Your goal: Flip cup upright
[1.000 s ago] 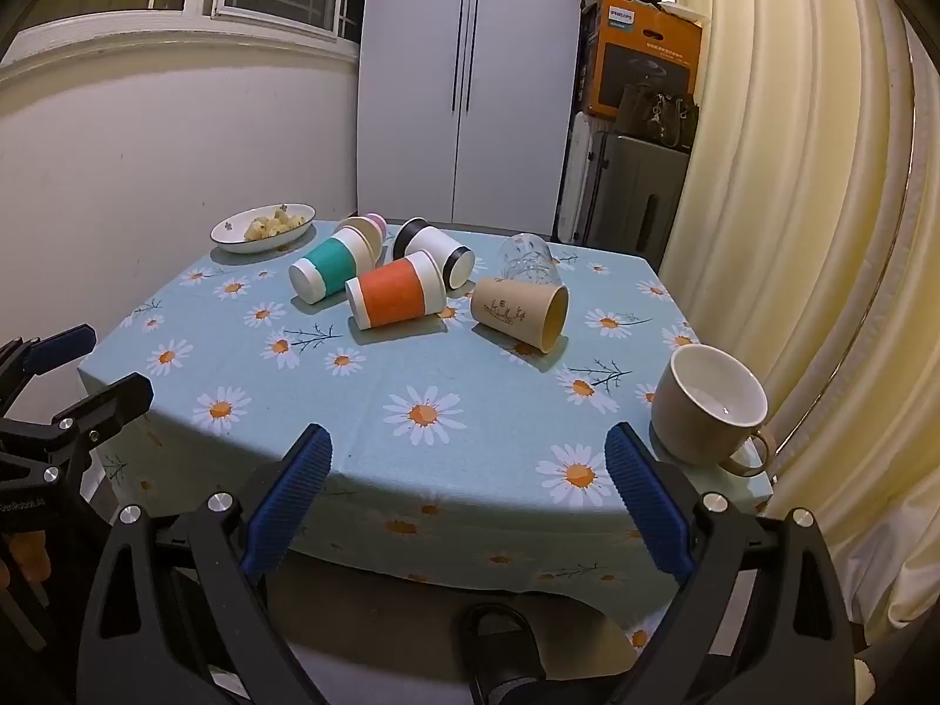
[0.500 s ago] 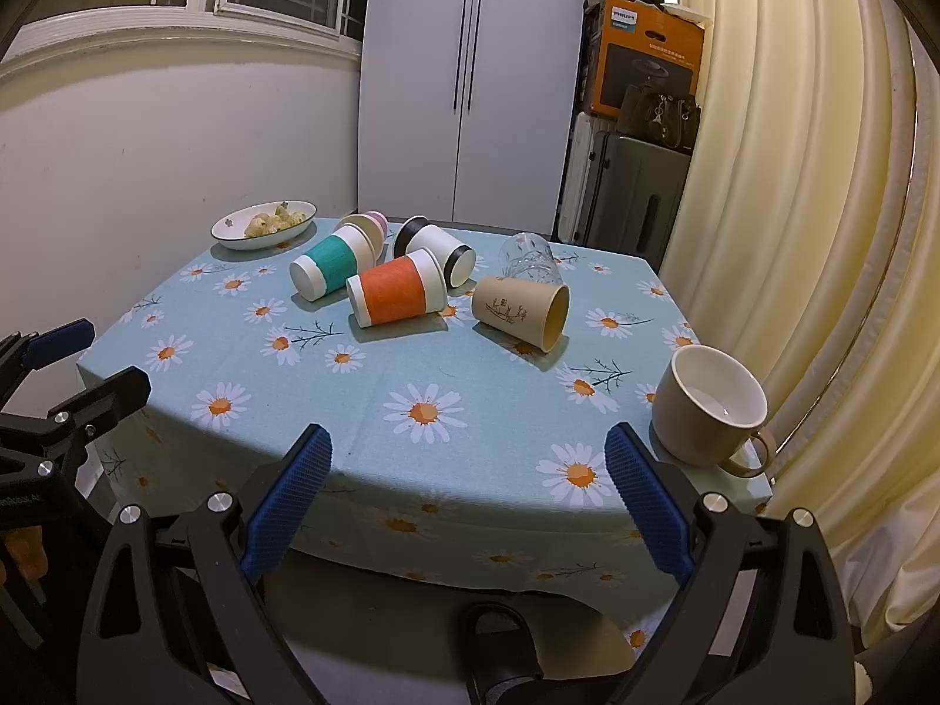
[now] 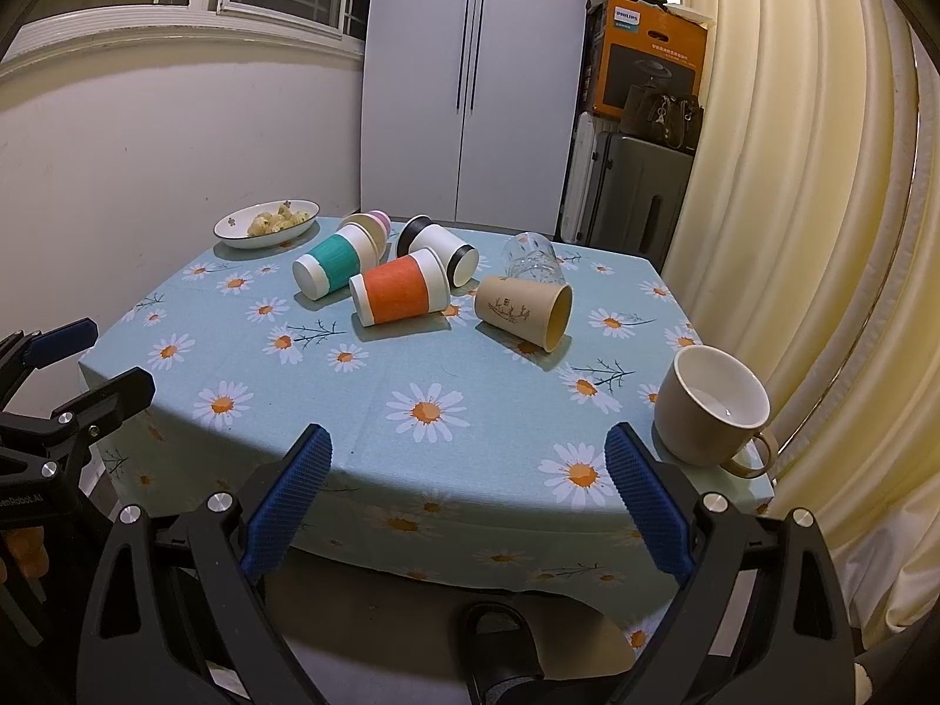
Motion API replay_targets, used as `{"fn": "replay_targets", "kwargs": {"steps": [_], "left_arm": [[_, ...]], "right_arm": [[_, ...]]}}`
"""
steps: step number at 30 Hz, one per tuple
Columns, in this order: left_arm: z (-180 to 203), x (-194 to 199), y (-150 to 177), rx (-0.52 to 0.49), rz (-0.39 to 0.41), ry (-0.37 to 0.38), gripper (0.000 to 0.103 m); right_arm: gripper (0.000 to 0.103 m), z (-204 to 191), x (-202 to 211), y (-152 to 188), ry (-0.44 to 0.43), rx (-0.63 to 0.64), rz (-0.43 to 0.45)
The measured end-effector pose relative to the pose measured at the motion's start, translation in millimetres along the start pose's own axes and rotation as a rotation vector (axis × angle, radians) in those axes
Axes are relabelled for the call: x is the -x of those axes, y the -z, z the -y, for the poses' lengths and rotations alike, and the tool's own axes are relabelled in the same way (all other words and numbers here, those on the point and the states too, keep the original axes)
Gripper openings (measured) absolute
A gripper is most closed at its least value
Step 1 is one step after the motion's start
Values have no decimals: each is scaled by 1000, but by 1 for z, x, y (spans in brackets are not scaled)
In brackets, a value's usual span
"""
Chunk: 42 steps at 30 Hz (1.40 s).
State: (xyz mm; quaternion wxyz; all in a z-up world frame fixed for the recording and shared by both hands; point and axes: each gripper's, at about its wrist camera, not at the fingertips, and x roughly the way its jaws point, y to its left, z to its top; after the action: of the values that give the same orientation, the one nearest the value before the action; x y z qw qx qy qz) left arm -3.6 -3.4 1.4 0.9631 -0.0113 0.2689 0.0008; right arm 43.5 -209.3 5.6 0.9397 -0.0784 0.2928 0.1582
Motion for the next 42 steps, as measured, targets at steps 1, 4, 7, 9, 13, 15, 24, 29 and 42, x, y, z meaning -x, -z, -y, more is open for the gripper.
{"fn": "replay_targets", "kwargs": {"steps": [1, 4, 7, 9, 13, 15, 24, 29, 42], "left_arm": [[0, 0, 0, 0, 1, 0, 97], [1, 0, 0, 1, 0, 1, 97], [0, 0, 0, 2, 0, 1, 97], [-1, 1, -1, 5, 1, 3, 97], [0, 3, -1, 5, 6, 3, 97], [0, 2, -2, 8, 2, 5, 97], [-1, 2, 0, 23, -5, 17, 97], [-2, 3, 1, 30, 1, 15, 97], [-3, 0, 1, 45, -15, 89, 97]], "right_arm": [[93, 0, 0, 0, 0, 0, 0], [93, 1, -1, 1, 1, 0, 0], [93, 1, -1, 1, 0, 0, -2], [93, 1, -1, 1, -7, -2, -6], [93, -1, -1, 2, -19, -5, -7], [93, 0, -1, 2, -25, -6, -5], [93, -1, -5, 1, -39, -1, -29], [93, -1, -7, 1, -39, -3, -36], [93, -1, -24, -4, -81, -18, -97]]}}
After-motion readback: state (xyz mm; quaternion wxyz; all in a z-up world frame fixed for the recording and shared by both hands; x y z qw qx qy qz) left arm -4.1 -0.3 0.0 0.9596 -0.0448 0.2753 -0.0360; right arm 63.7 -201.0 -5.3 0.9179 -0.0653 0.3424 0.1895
